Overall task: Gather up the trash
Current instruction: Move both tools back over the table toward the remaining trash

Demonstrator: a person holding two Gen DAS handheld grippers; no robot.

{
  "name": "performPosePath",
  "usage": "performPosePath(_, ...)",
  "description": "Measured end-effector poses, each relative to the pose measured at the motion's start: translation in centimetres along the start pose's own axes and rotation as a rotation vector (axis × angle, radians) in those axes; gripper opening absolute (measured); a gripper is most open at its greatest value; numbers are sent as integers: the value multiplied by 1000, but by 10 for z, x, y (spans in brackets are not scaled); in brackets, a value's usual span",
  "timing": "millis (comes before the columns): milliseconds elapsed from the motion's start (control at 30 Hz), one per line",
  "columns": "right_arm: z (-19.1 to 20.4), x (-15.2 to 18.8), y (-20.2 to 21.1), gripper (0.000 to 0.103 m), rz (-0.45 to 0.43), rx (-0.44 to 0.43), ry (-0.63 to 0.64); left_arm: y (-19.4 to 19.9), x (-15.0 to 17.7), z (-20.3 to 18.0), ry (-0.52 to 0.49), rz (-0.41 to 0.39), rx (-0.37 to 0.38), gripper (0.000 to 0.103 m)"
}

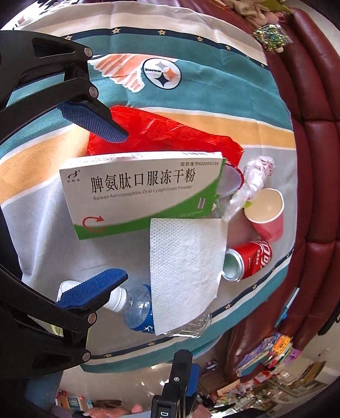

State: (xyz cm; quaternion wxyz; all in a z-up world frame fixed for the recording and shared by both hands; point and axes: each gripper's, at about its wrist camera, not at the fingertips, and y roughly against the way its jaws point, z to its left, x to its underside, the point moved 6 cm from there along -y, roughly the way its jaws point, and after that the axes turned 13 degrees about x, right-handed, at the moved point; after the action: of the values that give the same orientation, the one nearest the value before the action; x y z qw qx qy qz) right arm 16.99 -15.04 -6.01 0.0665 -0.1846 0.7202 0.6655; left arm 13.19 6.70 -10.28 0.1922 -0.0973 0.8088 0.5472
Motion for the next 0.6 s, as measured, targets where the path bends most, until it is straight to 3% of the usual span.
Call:
performPosePath(133, 8, 2, -6, 89, 34, -3, 6, -1, 0, 1, 13, -11, 20, 97)
performPosePath(367, -9, 17, -35, 89, 155, -46, -158, -10, -9, -16, -96, -2, 5, 97)
performPosePath(600, -25, 11, -44, 89, 163, -75, -268, -26, -17, -40, -269, 36, -45, 97)
